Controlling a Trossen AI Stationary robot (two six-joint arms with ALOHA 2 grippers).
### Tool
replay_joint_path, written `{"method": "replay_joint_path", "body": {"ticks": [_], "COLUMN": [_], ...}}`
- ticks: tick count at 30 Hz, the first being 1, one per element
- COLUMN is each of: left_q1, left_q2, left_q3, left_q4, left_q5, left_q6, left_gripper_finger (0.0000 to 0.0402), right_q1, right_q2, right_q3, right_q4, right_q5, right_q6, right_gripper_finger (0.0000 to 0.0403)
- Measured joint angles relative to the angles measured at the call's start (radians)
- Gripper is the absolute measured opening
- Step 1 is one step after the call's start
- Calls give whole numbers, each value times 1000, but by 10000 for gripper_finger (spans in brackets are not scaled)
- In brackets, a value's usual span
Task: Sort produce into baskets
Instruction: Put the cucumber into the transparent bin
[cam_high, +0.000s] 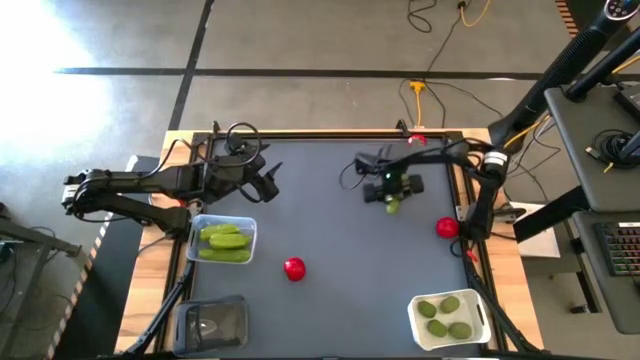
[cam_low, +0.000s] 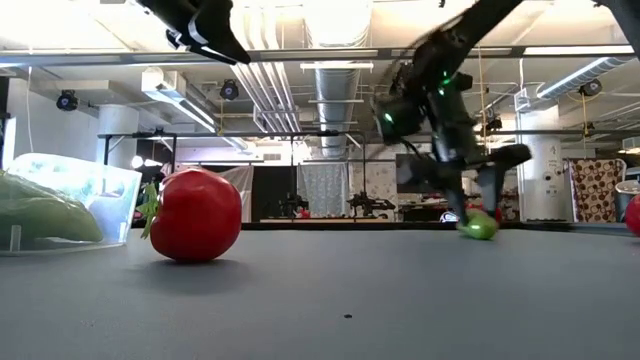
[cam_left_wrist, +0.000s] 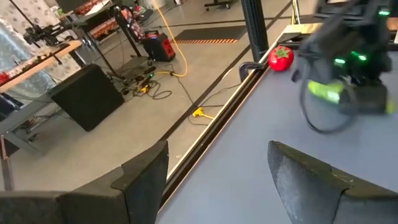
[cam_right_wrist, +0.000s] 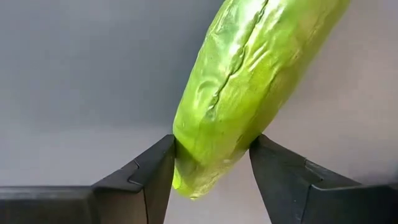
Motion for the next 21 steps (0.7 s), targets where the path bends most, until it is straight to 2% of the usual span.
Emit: {"method": "replay_joint_path", "body": {"ticks": [6,11,14,17,18,21], "left_q1": [-9,-8,-8,-9,-9,-10], "left_q2": [-30,-89,-124,-155,-165,-204], "left_q3": [2,99,187,266,286,332], "left_q4": [-5,-128,-265,-405,-447,-535], "left_q5": [2,1,1,1,1,1], "left_q6": [2,-3,-28,-49,-63,-106], "left_gripper_finger": [256,256,256,256,256,256], "right_q1": [163,229,254,276,284,315], "right_q2": [6,11,22,30,31,31], "right_q3": [9,-19,-23,-4,7,64], "right_q4": [233,434,474,534,546,647], "right_q5": [-5,-3,7,4,4,7], "right_q6": [40,68,70,47,27,-115], "right_gripper_finger": [214,216,196,159,147,144]}}
